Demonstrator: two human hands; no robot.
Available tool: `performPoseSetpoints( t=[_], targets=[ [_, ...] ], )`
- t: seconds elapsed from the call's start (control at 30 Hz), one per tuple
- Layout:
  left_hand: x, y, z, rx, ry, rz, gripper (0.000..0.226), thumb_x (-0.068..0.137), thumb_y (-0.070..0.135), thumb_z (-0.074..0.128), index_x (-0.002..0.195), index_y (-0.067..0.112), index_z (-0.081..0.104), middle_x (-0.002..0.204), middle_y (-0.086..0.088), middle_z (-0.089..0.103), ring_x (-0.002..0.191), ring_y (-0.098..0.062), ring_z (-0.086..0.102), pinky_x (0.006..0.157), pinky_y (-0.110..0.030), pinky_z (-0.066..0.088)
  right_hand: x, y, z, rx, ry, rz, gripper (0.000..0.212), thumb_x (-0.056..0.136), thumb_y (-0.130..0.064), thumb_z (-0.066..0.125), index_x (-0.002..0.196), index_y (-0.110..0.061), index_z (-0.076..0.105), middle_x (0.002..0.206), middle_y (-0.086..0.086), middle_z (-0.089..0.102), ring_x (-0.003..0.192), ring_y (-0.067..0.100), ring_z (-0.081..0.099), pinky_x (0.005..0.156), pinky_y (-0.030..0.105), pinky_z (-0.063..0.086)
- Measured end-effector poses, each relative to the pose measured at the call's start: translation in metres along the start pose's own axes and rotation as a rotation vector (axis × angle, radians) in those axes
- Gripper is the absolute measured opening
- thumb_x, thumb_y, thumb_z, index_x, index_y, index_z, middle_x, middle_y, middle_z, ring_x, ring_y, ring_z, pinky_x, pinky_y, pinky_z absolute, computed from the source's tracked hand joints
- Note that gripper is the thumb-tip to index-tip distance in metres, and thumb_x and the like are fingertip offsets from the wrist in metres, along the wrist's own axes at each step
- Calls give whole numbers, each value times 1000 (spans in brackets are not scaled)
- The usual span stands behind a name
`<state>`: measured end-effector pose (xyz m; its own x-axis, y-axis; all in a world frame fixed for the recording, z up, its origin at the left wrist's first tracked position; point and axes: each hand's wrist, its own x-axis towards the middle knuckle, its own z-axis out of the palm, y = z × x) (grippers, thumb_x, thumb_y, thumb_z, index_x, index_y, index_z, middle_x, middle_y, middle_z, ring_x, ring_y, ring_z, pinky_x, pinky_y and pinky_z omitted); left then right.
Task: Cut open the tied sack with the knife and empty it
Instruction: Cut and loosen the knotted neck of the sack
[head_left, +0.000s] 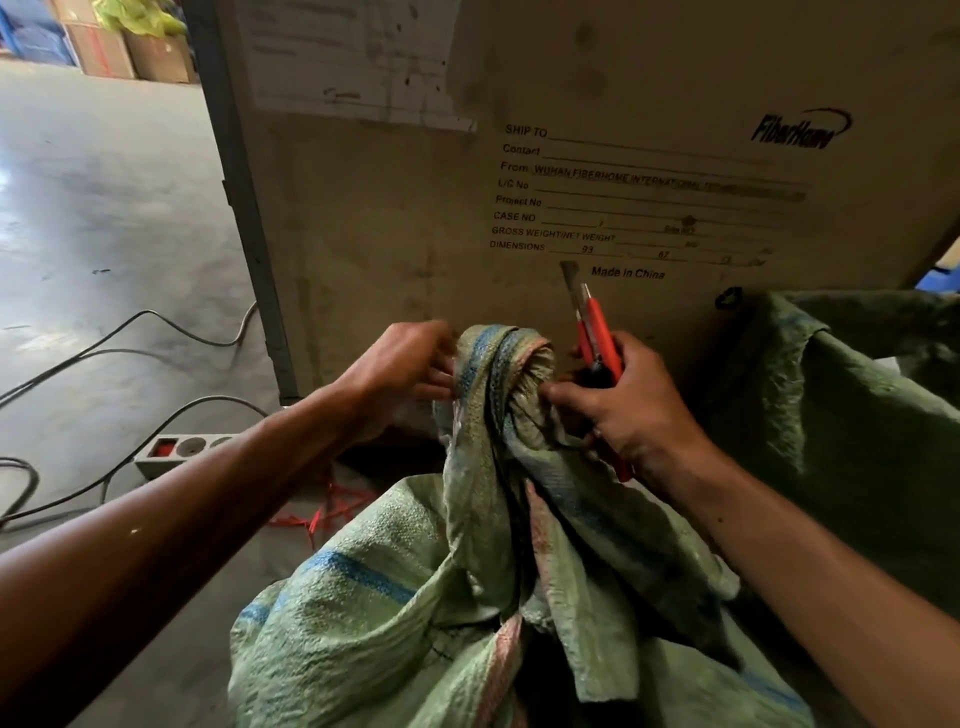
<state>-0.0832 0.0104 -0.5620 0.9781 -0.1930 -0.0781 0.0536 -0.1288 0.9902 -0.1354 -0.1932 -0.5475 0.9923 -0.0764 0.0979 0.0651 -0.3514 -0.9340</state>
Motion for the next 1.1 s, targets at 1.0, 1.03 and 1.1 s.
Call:
performPoseSetpoints(
  t=[1.0,1.03,1.1],
  targets=[
    [4,-25,-8,-154,134,159,26,92,4,56,118,2,62,104,-13,70,86,-19,67,78,-29,57,-48,-29,37,-428,-305,123,30,95,-29,46,87,-1,56,77,18,62,43,18,52,37,31,52],
    [3,-24,-8,-137,135,161,26,93,4,57,118,2,62,106,-15,70,89,-21,67,81,-32,57,-48,-29,38,-471,-300,119,30,95,-29,45,85,-3,55,81,19,64,47,21,54,42,36,54],
    [3,-24,-8,-118,139,167,26,92,6,57,117,2,62,109,-17,70,91,-22,66,83,-35,56,-47,-28,40,-560,-293,96,31,96,-30,43,83,-5,55,80,17,63,56,27,57,49,41,54]
  ],
)
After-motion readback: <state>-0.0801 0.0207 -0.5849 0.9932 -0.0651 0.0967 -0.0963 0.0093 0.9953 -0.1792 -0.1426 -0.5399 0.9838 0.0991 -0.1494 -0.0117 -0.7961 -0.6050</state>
